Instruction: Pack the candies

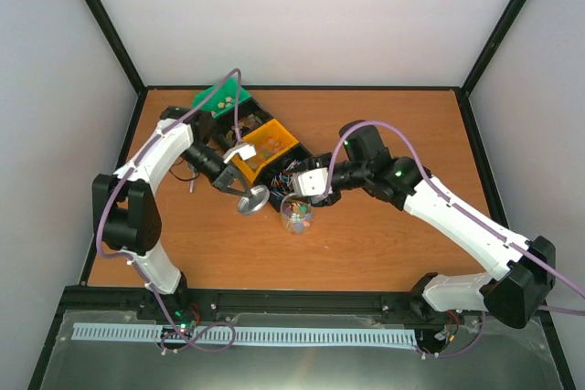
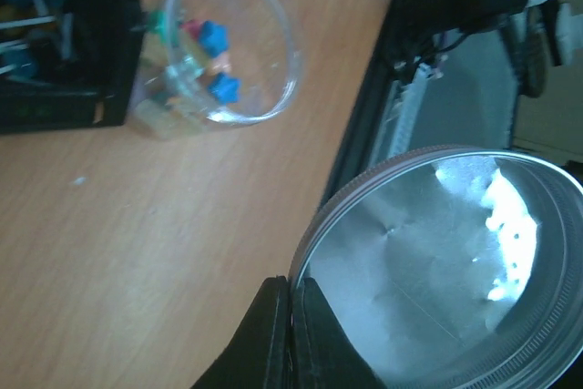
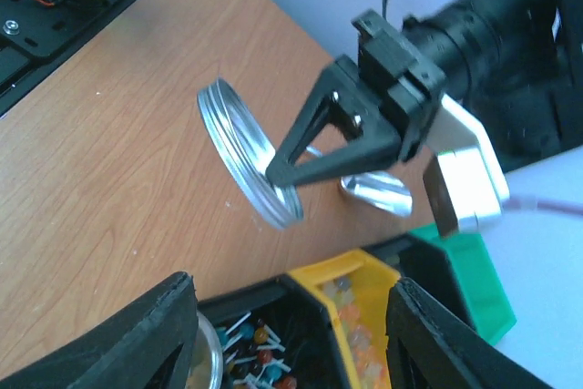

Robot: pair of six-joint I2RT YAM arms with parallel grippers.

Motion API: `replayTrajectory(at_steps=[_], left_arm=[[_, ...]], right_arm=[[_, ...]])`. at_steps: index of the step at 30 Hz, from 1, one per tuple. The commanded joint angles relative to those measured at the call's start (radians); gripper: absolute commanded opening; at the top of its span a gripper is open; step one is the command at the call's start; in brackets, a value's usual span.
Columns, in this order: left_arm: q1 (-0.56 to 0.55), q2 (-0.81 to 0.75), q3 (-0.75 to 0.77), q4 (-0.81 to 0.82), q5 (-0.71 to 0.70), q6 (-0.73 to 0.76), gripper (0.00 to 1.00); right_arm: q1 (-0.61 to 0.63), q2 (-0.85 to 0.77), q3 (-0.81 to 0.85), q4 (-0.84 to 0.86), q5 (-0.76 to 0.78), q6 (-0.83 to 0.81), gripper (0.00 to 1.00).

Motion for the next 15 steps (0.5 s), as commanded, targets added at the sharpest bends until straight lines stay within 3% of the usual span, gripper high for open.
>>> replayTrajectory(at_steps=[1,5,15], left_arm=[[-0.053,0.021,0.054,-0.088,0.135,-0.026,0.01],[-0.092,0.044,0.047,-0.093,0.151,-0.046,0.01],[-0.100,0.073,0.043,-0.076,0.214,-0.095,0.01]], right_arm=[[0.065,0.007,-0.029,0.112,0.046,-0.113,0.55],[0.110,-0.002,-0.066,0.193,0.090,-0.140,0.47],[0.122,0.015,-0.046,0.069,0.039,-0.208,0.42]])
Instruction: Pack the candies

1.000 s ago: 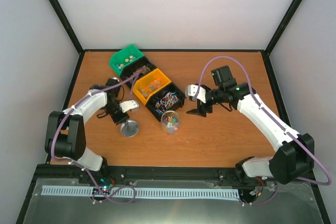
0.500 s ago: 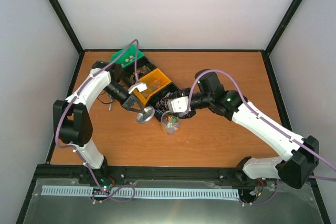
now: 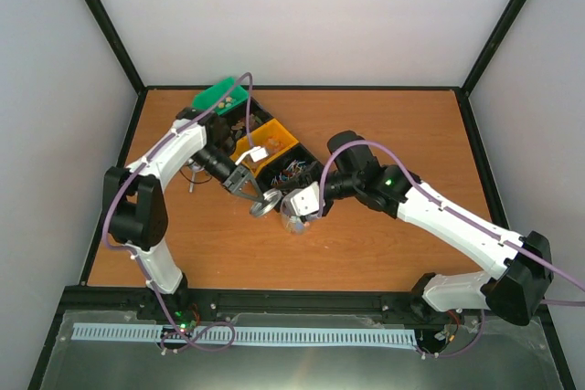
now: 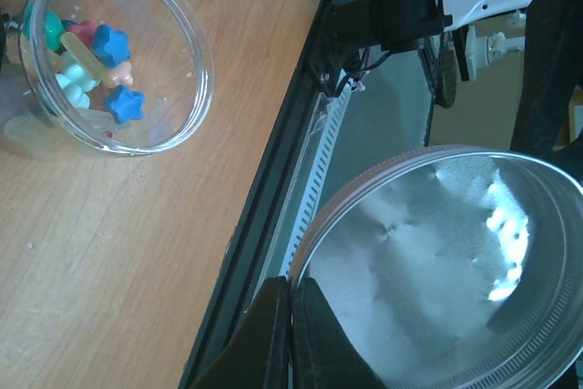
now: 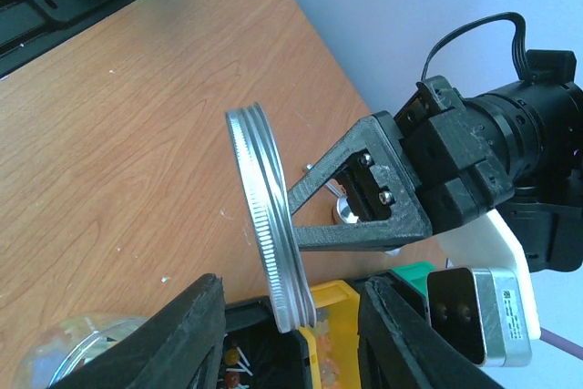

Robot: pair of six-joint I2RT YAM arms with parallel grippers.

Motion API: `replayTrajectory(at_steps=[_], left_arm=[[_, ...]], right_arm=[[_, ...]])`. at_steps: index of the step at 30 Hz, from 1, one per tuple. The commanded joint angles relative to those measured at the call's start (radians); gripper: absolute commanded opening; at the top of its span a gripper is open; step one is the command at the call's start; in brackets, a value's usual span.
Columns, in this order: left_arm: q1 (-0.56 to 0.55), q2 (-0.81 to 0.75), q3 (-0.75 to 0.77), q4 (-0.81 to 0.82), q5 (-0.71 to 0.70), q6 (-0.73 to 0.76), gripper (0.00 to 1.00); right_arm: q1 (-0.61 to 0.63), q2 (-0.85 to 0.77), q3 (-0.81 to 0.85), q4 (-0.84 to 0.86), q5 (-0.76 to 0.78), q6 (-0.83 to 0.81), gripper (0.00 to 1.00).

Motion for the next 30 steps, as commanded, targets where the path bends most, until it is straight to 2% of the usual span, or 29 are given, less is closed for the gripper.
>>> replayTrajectory(at_steps=[1,9,16,22,26,28,30], left_arm=[[-0.009,0.016,0.025,0.002,0.051,-0.044,0.01],[-0.053,0.015,0.027,0.026,0.014,-0.082,0.01],[-0.055,0.024,0.024,0.040,0.017,-0.103,0.01],[-0.055,0.021,0.033,0.068,0.010,-0.138,0.01],[-0.055,-0.021,0.013,0.128,-0.010,-0.182,0.02],[-0.054,-0.044,0.003,0.162,-0.037,-0.210,0.12],[-0.048,-0.064,-0.002,0.190,-0.073,-0.228,0.29]], right_arm=[[0.011,0.014,0.007,-0.011,-0.023,-0.031,0.42],[0.011,0.059,0.038,-0.011,-0.033,-0.014,0.39],[0.011,0.058,0.044,-0.026,-0.015,0.002,0.27],[0.005,0.062,0.054,-0.046,-0.019,0.084,0.12],[-0.005,0.061,0.056,-0.059,-0.029,0.144,0.06],[-0.011,0.059,0.054,-0.068,-0.033,0.169,0.05],[-0.019,0.058,0.054,-0.082,-0.036,0.197,0.04]])
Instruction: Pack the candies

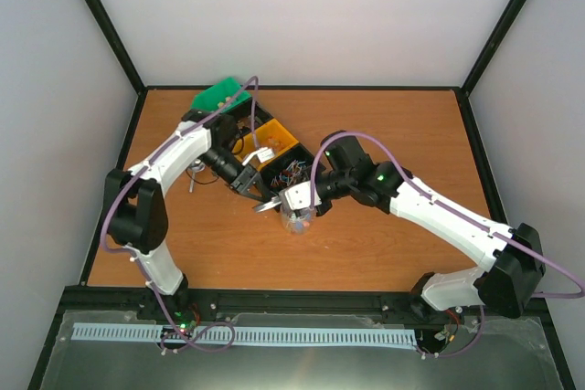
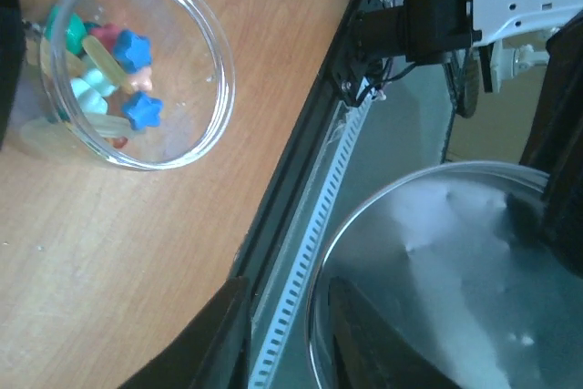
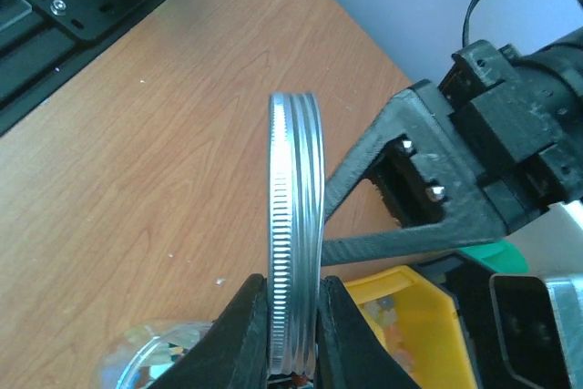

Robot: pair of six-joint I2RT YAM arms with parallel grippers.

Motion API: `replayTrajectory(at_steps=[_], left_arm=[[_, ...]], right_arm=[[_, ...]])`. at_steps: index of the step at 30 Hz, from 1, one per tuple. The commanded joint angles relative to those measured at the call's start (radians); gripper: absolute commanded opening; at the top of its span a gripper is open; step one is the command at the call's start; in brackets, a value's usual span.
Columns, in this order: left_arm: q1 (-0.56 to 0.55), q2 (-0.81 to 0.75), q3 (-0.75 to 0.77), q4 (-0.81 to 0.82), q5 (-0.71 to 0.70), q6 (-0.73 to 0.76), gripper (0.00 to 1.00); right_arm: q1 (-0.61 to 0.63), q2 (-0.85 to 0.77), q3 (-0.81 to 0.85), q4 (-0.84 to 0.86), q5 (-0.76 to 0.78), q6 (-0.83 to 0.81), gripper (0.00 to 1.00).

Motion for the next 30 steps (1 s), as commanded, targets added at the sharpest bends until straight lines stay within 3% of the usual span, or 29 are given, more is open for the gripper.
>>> replayTrajectory(at_steps=[1,5,8,11,14,17,20,26,30], left_arm=[[0.009,-0.075,-0.002,0.134,-0.085,-0.087,0.38],[0.076,-0.192,-0.051,0.315,-0.222,-0.187,0.65],[0.173,-0.335,-0.104,0.530,-0.326,-0.277,0.98],[0.201,-0.481,-0.183,0.725,-0.427,-0.252,1.00],[0.199,-0.570,-0.231,0.775,-0.455,-0.181,1.00],[0.197,-0.608,-0.254,0.751,-0.435,-0.162,1.00],[0.170,-0.620,-0.241,0.628,-0.364,-0.052,1.00],[-0.014,-0.817,-0.411,0.793,-0.481,0.013,1.00],[-0.182,-0.821,-0.461,0.888,-0.631,0.063,1.00]], right_arm=[[-0.016,-0.001,0.032,-0.033,-0.035,0.112,0.04],[-0.037,0.005,0.048,-0.067,-0.061,0.243,0.03],[-0.063,0.014,0.058,-0.081,-0.087,0.414,0.03],[-0.122,0.026,0.059,-0.110,-0.162,0.588,0.03],[-0.180,0.068,0.071,-0.152,-0.262,0.706,0.03],[-0.232,0.122,0.089,-0.142,-0.365,0.853,0.03],[-0.276,0.162,0.085,-0.120,-0.439,0.962,0.03],[-0.346,0.234,0.094,-0.074,-0.534,1.143,0.03],[-0.354,0.272,0.085,-0.064,-0.591,1.231,0.03]])
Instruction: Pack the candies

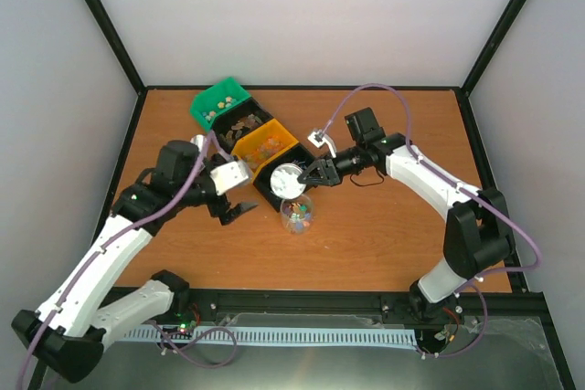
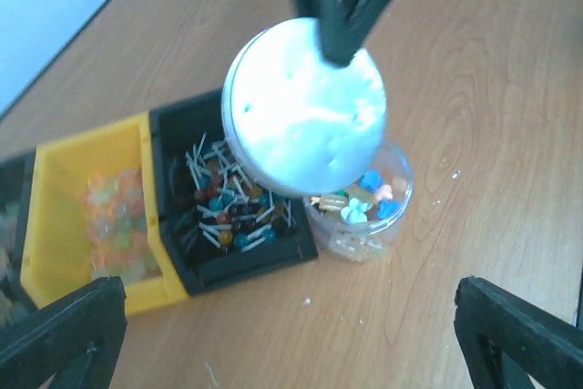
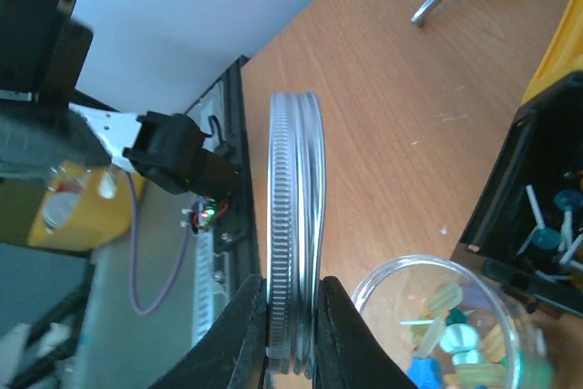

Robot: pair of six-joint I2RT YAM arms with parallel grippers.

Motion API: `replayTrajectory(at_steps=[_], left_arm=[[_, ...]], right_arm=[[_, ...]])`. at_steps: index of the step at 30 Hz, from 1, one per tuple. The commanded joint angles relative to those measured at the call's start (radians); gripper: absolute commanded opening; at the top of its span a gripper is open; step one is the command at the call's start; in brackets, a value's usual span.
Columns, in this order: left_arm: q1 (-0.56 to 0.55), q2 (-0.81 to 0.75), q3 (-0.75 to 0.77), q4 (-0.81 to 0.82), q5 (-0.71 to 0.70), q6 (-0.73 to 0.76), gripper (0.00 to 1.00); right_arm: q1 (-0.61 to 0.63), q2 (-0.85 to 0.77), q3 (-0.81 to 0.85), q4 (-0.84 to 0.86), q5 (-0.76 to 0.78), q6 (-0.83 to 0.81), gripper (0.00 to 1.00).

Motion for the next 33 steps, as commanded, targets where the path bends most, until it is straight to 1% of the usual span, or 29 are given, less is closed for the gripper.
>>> replayTrajectory(at_steps=[1,6,8,10,17,21,25,30,33], left_arm=[[-0.156,0.014,-0.018,0.148,-0.147,0.112,1.00],[-0.300,0.107,0.004,0.158,-0.203,0.200,1.00],[-0.346,0.139,0.005,0.189,-0.254,0.191,1.00],[-0.369,0.165,0.007,0.223,-0.287,0.174,1.00],[-0.374,0.222,0.027,0.272,-0.312,0.137,1.00],[-0.374,0.247,0.037,0.258,-0.343,0.121,1.00],[-0.373,0.251,0.040,0.233,-0.282,0.123,1.00],[-0.375,0.261,0.043,0.244,-0.263,0.113,1.00],[-0.388,0.277,0.054,0.232,-0.240,0.119,0.98]], right_arm=[[-0.010,0.031,0.006,0.039,-0.115,0.172,0.03],[-0.018,0.043,-0.009,0.007,-0.134,0.168,0.03],[-0.028,0.055,-0.011,0.010,-0.174,0.179,0.03],[-0.032,0.060,-0.013,0.010,-0.208,0.179,0.03],[-0.032,0.051,-0.055,0.033,-0.225,0.205,0.03],[-0.032,0.039,-0.079,0.061,-0.224,0.229,0.03],[-0.032,0.042,-0.091,0.080,-0.220,0.248,0.03],[-0.032,0.044,-0.103,0.103,-0.219,0.273,0.03],[-0.032,0.048,-0.106,0.108,-0.218,0.279,0.03]])
